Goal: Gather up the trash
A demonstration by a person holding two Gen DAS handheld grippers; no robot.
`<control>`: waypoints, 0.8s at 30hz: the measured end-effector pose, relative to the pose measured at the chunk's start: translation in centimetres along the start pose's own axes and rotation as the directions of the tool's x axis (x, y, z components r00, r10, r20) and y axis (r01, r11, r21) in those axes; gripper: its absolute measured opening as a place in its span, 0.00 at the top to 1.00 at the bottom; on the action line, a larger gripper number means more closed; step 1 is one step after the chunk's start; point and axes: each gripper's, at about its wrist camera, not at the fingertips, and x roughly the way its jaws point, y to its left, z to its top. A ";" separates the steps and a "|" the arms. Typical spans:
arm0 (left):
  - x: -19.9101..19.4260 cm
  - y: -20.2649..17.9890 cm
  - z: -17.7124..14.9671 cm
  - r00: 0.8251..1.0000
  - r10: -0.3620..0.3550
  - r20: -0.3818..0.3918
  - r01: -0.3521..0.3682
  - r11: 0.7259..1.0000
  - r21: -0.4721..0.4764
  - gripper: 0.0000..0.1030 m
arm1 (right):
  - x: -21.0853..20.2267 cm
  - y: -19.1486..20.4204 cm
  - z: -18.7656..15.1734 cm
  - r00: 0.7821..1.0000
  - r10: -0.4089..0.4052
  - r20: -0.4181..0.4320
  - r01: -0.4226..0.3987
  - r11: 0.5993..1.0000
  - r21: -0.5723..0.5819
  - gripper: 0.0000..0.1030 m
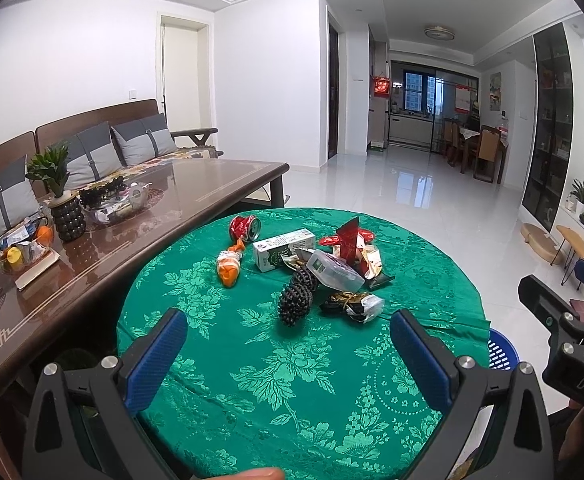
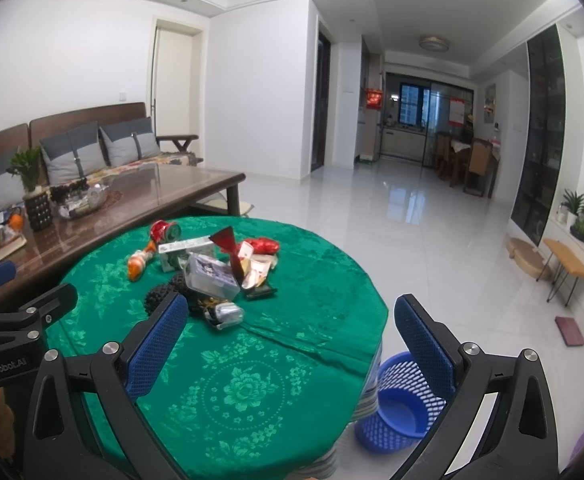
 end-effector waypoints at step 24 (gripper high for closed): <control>4.2 0.0 -1.5 0.996 0.006 -0.089 -0.004 1.000 0.014 0.00 | 2.4 0.0 -0.9 0.999 0.002 -0.041 -0.002 1.000 -0.002 0.00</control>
